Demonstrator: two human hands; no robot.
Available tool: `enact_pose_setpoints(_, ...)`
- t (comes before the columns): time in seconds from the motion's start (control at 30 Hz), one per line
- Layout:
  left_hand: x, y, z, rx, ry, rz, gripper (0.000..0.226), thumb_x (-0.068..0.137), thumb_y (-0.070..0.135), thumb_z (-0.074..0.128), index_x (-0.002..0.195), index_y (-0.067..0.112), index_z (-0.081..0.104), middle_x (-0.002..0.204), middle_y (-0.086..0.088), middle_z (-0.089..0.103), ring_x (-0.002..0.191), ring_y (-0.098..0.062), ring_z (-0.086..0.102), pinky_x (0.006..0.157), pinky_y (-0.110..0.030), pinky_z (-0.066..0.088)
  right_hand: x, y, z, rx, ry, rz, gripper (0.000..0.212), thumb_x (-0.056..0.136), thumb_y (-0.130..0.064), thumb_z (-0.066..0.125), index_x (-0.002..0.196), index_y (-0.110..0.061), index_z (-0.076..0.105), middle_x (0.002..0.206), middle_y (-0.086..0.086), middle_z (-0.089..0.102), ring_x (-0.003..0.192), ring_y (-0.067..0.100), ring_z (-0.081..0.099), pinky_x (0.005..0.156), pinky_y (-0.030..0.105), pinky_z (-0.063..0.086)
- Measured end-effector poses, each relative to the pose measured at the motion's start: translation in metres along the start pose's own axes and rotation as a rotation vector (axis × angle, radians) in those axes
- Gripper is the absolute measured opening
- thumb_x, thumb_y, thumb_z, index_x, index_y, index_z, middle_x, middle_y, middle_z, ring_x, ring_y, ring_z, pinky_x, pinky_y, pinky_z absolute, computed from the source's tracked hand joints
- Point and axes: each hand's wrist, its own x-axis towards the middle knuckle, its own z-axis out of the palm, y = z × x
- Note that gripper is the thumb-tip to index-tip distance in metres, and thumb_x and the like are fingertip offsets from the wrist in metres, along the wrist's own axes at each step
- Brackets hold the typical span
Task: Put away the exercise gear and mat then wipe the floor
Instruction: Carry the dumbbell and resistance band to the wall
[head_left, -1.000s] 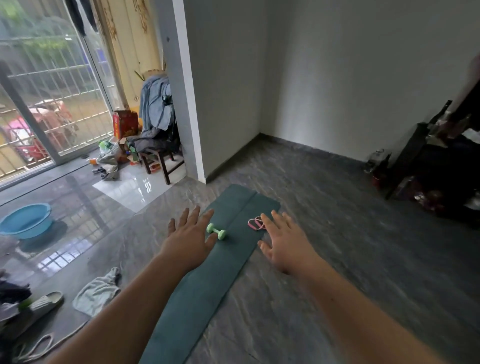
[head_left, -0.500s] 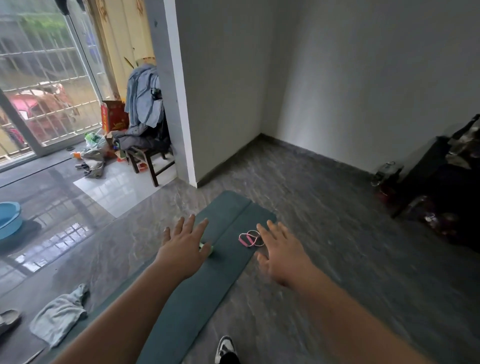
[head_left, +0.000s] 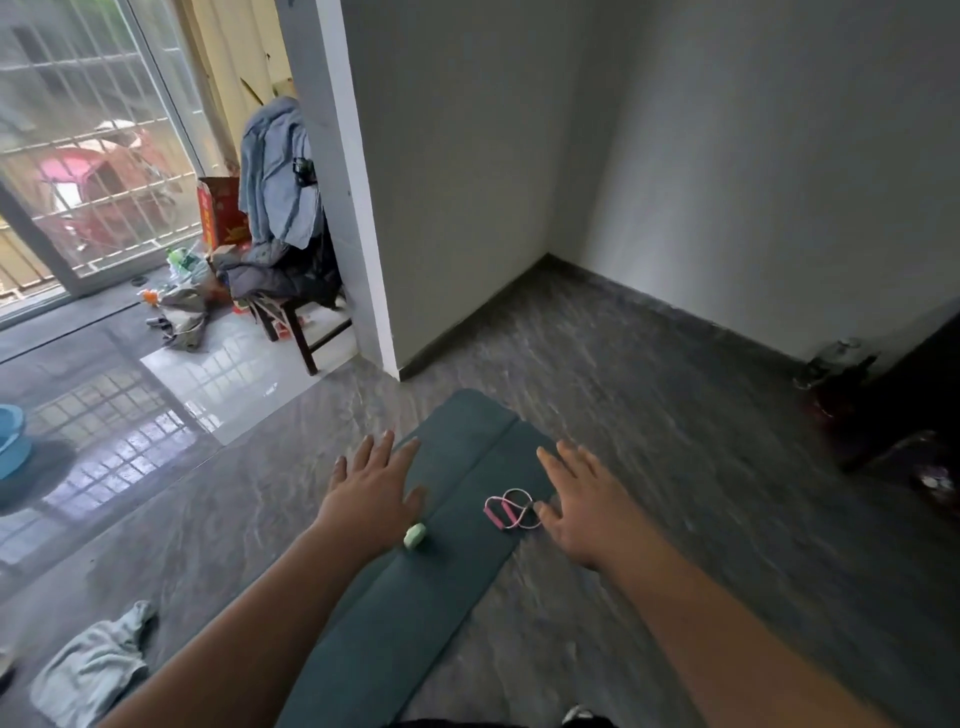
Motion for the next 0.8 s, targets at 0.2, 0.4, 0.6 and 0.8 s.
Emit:
enact_pose_setpoints(0.2, 0.091, 0.019, 0.032, -0.027, 0.000, -0.085, 0.065, 0.099, 0.049, 0.035, 0.155, 0.033, 0.008, 0.165, -0.002, 0.004, 0.152, -0.026, 0.000, 0.122, -0.050, 0.007, 0.096, 0.064, 0.014, 0.014, -0.082, -0.069, 0.073, 0.098, -0.054, 0.036, 0.158, -0.027, 0.003, 0.166, 0.003, 0.005, 0.152, 0.026, 0.001, 0.122, 0.045, 0.013)
enact_pose_setpoints(0.4, 0.177, 0.046, 0.076, -0.064, -0.103, -0.237, 0.065, 0.098, 0.051, 0.036, 0.155, 0.034, 0.008, 0.165, -0.004, 0.005, 0.151, -0.027, 0.001, 0.121, -0.051, 0.008, 0.193, 0.135, 0.020, -0.002, -0.237, -0.146, 0.071, 0.099, -0.049, 0.038, 0.158, -0.023, 0.007, 0.166, 0.006, 0.008, 0.152, 0.027, 0.004, 0.123, 0.042, 0.011)
enact_pose_setpoints(0.6, 0.244, 0.052, 0.110, -0.117, -0.106, -0.358, 0.065, 0.097, 0.047, 0.043, 0.154, 0.033, 0.017, 0.164, -0.003, 0.013, 0.151, -0.025, 0.009, 0.121, -0.047, 0.012, 0.276, 0.176, 0.053, 0.005, -0.372, -0.199, 0.069, 0.100, -0.041, 0.041, 0.158, -0.023, 0.009, 0.166, 0.004, 0.009, 0.151, 0.024, 0.005, 0.121, 0.037, 0.007)
enact_pose_setpoints(0.8, 0.301, 0.019, 0.226, -0.190, -0.163, -0.406, 0.063, 0.096, 0.044, 0.045, 0.154, 0.029, 0.022, 0.163, -0.003, 0.017, 0.150, -0.026, 0.014, 0.121, -0.046, 0.018, 0.339, 0.190, 0.176, 0.034, -0.483, -0.207, 0.071, 0.099, -0.040, 0.044, 0.158, -0.023, 0.009, 0.165, 0.002, 0.011, 0.151, 0.023, 0.007, 0.121, 0.033, 0.006)
